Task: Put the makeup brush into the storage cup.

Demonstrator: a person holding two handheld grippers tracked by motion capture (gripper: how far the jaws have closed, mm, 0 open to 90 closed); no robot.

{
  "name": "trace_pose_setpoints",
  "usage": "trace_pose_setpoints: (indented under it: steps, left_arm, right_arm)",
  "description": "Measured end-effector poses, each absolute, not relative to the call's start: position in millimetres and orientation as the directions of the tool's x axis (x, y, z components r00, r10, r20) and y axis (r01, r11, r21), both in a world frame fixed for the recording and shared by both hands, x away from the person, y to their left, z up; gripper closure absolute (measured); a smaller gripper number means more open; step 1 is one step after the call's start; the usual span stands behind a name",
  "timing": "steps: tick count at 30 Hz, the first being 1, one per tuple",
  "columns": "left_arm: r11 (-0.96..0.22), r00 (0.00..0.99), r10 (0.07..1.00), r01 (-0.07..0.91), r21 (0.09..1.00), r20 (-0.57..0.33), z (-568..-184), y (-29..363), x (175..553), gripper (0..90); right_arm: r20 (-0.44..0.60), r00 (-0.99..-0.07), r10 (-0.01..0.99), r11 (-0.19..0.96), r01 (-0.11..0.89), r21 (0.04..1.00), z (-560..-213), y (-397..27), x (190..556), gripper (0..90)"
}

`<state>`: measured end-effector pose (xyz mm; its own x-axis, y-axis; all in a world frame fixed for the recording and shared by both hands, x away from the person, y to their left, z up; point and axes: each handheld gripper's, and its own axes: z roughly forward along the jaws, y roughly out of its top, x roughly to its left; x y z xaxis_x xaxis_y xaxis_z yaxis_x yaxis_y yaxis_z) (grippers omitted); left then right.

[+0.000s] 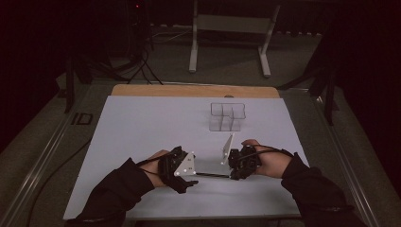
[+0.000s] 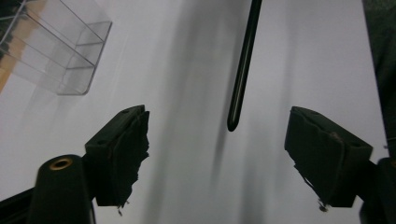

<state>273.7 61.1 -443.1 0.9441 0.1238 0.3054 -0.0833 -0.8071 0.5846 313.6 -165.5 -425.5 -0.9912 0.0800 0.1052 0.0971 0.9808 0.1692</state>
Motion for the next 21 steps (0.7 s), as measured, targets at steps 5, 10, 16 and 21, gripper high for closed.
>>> trace_pose_setpoints:
  steps: [5,10,16,21]
  left_arm:
    - [-0.820,0.940,0.108,-0.101,0.563,0.325,-448,53,271,27.3]
    - [-0.831,0.942,0.095,-0.103,0.547,0.321,-452,45,270,38.3]
    - [-0.846,0.941,0.055,-0.134,0.516,0.335,-455,37,269,52.4]
    - [-0.846,0.938,0.028,-0.162,0.507,0.345,-457,34,269,66.0]
  right_arm:
    - [0.111,-0.990,0.082,0.980,0.100,0.170,-425,-164,314,84.0]
    - [0.111,-0.991,0.076,0.981,0.094,0.168,-424,-162,313,84.0]
    - [0.111,-0.991,0.069,0.981,0.088,0.171,-423,-159,312,83.9]
    - [0.114,-0.991,0.064,0.981,0.083,0.174,-422,-156,312,84.0]
